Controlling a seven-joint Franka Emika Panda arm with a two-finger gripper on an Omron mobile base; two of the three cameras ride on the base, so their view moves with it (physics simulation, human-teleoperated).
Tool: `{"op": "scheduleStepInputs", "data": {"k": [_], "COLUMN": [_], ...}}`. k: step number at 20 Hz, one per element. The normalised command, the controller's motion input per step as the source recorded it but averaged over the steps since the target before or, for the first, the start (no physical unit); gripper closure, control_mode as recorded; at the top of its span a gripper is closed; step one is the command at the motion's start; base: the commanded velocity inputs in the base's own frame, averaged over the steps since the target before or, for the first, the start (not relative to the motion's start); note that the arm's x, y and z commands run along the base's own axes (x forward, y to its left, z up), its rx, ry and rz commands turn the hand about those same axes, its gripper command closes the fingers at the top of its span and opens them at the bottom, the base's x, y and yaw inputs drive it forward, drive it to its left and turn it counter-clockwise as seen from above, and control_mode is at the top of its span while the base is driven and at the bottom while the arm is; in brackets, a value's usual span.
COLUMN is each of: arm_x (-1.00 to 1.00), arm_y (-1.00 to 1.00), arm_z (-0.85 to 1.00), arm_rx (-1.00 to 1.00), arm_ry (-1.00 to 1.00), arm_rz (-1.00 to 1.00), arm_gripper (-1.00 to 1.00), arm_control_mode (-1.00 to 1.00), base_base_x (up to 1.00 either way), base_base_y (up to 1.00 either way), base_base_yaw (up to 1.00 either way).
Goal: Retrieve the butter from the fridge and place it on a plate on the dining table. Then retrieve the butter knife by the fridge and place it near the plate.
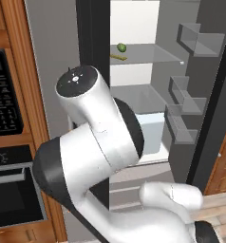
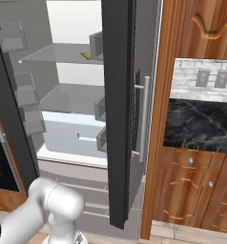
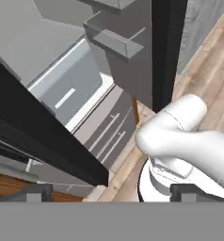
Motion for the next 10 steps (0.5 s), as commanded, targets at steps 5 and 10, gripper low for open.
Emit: {"op": "scheduleStepInputs", "data": {"k": [5,10], "arm_x": [0.09,0.41], "arm_y": [-1.00,-0.60], "arm_z": [0.09,0.02], "arm_rx": [0.82,0.67], "arm_ry": [0.10,0.03], "arm_rz": [0.03,0.02], "arm_gripper": [-1.00,-1.00], "arm_control_mode": [-1.00,-1.00], "base_base_x": [0.00,0.00], "base_base_y": [0.00,0.00], "base_base_yaw": [0.00,0.00]}}
